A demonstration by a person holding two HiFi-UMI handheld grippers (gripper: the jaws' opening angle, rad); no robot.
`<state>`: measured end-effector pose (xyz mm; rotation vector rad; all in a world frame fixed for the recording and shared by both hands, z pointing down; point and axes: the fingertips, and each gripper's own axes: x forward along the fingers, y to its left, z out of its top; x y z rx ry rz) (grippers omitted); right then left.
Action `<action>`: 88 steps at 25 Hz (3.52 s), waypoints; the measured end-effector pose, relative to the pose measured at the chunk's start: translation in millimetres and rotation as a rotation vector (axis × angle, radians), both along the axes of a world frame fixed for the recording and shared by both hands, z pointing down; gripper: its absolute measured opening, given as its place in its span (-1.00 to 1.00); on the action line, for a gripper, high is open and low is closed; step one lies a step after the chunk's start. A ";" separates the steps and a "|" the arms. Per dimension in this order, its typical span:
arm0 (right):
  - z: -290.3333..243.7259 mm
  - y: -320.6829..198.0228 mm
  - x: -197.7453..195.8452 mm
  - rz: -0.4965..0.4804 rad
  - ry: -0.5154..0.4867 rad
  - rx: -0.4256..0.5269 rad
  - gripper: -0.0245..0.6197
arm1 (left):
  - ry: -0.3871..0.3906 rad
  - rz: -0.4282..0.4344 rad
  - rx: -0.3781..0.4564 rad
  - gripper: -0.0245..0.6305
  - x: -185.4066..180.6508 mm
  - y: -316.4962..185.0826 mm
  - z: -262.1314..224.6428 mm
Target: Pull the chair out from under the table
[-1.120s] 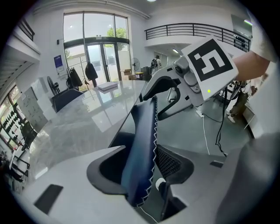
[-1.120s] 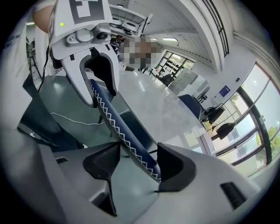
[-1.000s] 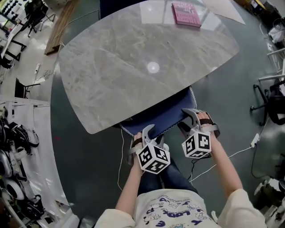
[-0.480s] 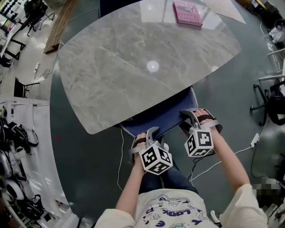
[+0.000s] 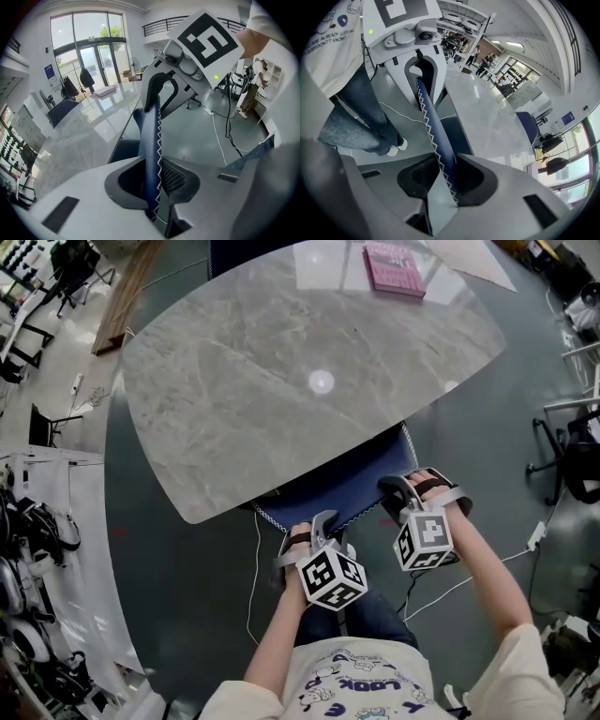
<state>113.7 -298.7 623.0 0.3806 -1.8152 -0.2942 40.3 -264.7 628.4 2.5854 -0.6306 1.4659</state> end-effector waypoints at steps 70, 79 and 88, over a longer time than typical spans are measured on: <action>3.8 341.8 45.2 -0.096 0.010 -0.152 -0.62 | -0.096 -0.019 -0.038 -0.69 44.0 336.0 4.1; 5.8 380.1 50.1 -0.078 0.016 -0.164 -0.61 | -0.099 -0.004 -0.039 -0.69 47.4 371.8 5.3; 6.8 408.1 53.9 -0.064 0.018 -0.169 -0.61 | -0.098 0.007 -0.051 -0.68 51.0 399.3 6.7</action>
